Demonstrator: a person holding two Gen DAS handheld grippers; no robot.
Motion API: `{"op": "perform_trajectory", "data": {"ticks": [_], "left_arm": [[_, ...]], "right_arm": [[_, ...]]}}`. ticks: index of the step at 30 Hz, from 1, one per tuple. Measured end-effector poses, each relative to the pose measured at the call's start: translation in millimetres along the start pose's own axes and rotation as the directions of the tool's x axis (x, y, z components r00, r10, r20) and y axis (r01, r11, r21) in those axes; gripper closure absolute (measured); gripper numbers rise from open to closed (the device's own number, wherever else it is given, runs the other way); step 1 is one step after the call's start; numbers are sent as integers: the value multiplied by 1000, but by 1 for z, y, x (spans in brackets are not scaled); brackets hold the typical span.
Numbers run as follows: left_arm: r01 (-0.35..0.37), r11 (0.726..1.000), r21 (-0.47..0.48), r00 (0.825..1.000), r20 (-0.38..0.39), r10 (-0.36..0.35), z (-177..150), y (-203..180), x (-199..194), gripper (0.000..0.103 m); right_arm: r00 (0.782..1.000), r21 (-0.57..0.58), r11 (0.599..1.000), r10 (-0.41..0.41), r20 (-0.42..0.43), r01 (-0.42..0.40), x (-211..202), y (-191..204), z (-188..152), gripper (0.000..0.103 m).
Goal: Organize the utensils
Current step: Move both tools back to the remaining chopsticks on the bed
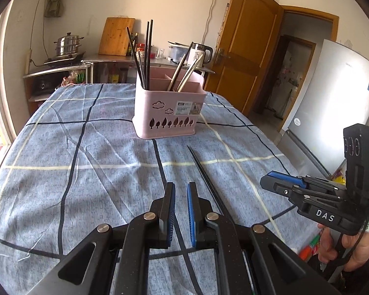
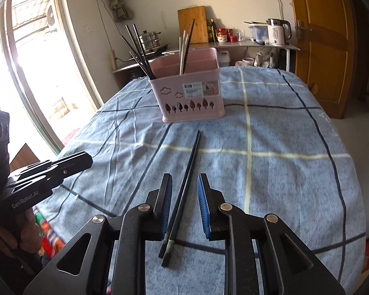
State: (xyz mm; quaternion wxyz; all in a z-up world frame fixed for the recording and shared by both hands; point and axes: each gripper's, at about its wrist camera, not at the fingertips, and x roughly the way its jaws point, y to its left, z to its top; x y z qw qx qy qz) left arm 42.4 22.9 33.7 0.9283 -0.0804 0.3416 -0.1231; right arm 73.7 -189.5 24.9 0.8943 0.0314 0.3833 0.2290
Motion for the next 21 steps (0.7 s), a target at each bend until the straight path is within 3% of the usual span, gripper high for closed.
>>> {"op": "perform_trajectory", "data": {"ticks": [21], "left_arm": [[-17,999,-44,997,-74,14,-6,19,40,94]], "right_arm": [[993,-8,1000,-21,-120,20,68,0,0,81]]}}
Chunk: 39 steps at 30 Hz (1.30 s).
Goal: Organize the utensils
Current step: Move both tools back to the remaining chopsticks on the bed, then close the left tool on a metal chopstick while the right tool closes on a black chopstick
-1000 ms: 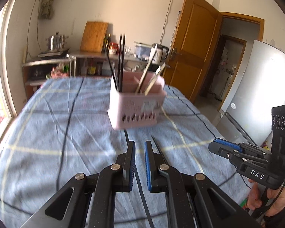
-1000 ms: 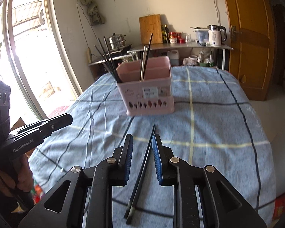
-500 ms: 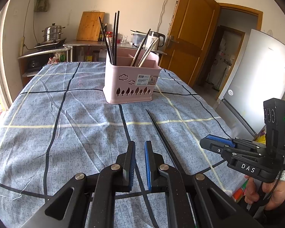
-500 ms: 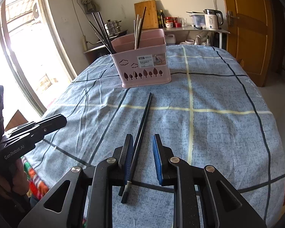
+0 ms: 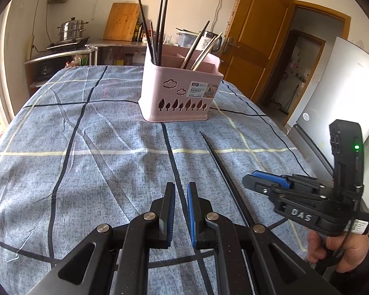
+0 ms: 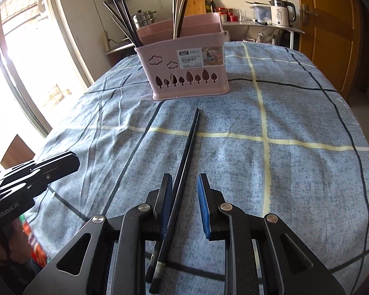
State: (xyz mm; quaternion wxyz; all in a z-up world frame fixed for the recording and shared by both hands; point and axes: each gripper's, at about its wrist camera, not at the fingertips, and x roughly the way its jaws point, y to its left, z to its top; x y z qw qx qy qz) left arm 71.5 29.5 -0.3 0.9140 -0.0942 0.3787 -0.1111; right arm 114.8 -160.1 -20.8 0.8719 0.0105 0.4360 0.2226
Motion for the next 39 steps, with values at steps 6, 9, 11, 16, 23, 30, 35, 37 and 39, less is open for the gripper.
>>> {"op": "perform_trajectory", "data": {"ticks": [6,9,11,16,23,30,35,37,39], "left_arm": [[4,1000,-10,1000,-10,-4,2,5,9,94],[7,1000,-14,1000,-16,-8,4,6,13,94],[9,1000,-14,1000,-22,-9,4,6,16,94],[16,1000,-13,999,-32,-16,5,3,20,94],[38,999,-2,998,-50,-38,19,-7,33,94],[81,997,-16,992,-97,-83,36,-29,73,83],[67,998,-12,984,-165,-69,36,-45,108,83],[60,998,-13,980,-187,-61,33,-48,118,83],[55,998,7,983,-174,-53,32,-52,120,83]], "right_arm": [[999,5,1000,-22,-50,22,24,-3,1,81],[998,1,1000,-29,-49,29,26,-4,4,81],[998,-1,999,-39,-51,39,26,-4,4,81],[995,-40,996,-83,-64,81,28,3,2,82],[994,-9,996,-87,-71,86,23,-11,1,95],[993,30,995,-96,-69,98,11,-29,-8,96],[992,56,993,-102,-68,106,6,-36,-10,96],[992,67,992,-103,-68,107,5,-39,-10,96],[992,76,991,-102,-68,108,4,-41,-11,96]]}}
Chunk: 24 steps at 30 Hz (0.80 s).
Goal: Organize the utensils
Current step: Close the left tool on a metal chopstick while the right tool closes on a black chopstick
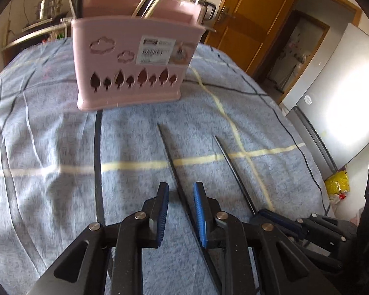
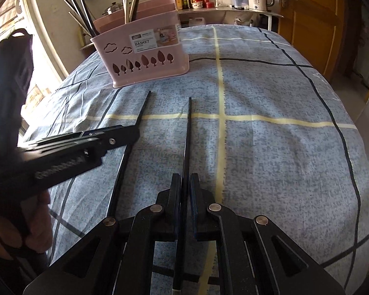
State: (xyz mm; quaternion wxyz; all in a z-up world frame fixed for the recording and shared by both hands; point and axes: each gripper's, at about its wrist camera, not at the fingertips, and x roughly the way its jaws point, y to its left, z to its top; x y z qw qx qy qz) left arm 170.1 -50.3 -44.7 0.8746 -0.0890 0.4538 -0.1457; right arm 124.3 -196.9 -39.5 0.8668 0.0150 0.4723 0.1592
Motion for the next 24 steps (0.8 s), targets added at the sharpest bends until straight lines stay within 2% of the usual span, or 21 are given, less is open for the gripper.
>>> {"op": "perform_trajectory", "data": {"ticks": [1,2,3,9,15,18,24], "left_arm": [[-8,1000,13,1000,-3,8,0,-2,2,84],[-23,999,29,1000,-1,23,0,-4,2,94],[-27,999,35,1000,-6,27,-1,-3,2,95],[-42,999,15,999,-12,42,-7,17,-12,95],[-51,999,6,999,-13,51,-12,35,-28,95],[-72,997,-11,997,-30,71,-9,41,-27,95],[-57,997,-58,997,-51,54,5,45,-18,95]], "right_arm": [[1000,5,1000,2,0,-2,0,-1,0,96],[1000,11,1000,5,-1,-5,0,-2,0,96],[1000,14,1000,6,-1,-6,0,-2,0,96],[999,38,999,36,-13,-35,1,-5,4,96],[998,8,999,48,-28,-47,11,0,19,95],[999,-12,999,40,-29,-40,17,3,29,95],[998,-37,999,30,-51,-32,32,6,45,95]]}}
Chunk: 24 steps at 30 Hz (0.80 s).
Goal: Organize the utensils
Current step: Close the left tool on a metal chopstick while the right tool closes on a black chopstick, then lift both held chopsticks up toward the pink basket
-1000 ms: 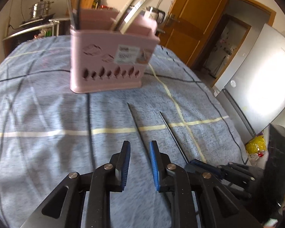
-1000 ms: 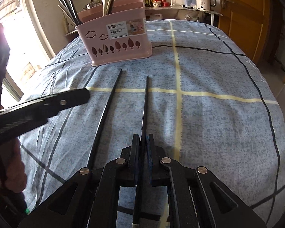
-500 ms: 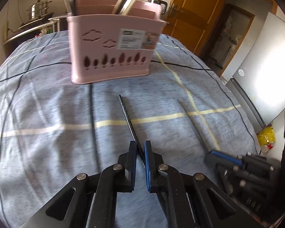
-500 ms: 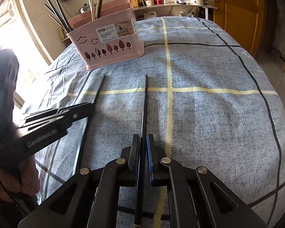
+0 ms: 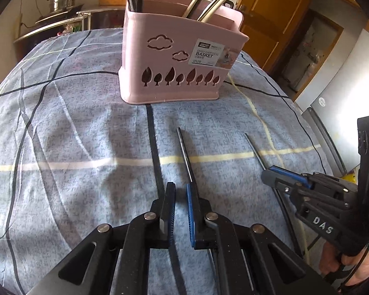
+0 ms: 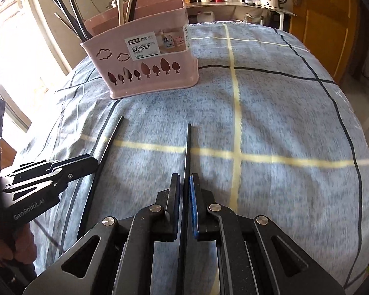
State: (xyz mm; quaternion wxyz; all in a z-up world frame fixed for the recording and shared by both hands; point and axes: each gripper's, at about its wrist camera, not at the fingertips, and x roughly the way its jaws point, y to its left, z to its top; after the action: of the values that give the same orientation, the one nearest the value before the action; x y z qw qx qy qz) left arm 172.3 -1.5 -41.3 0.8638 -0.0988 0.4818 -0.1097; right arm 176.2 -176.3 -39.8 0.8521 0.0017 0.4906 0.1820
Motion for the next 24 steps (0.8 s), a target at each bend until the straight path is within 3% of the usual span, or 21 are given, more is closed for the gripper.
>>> {"op": "perform_trajectory", "data": {"ticks": [3,6,15,19,24], "left_arm": [[26,999,-18,1000,7,-26,5,-1,-1,93],[55,998,-35,998,11,-54,9,-2,0,79],[-48,998,28,999,11,48,12,-22,15,79],[-137,987,81,991,25,135,12,-31,19,92],[-114,992,47,993,9,114,17,-24,19,96]], "right_arm": [[1000,-3,1000,3,-1,-3,3,-1,4,95],[1000,-5,1000,6,1,-6,4,-1,6,95],[1000,4,1000,4,10,-4,7,-3,10,95],[1000,-9,1000,-8,15,9,9,0,12,96],[1000,-15,1000,-7,8,7,10,1,15,98]]}}
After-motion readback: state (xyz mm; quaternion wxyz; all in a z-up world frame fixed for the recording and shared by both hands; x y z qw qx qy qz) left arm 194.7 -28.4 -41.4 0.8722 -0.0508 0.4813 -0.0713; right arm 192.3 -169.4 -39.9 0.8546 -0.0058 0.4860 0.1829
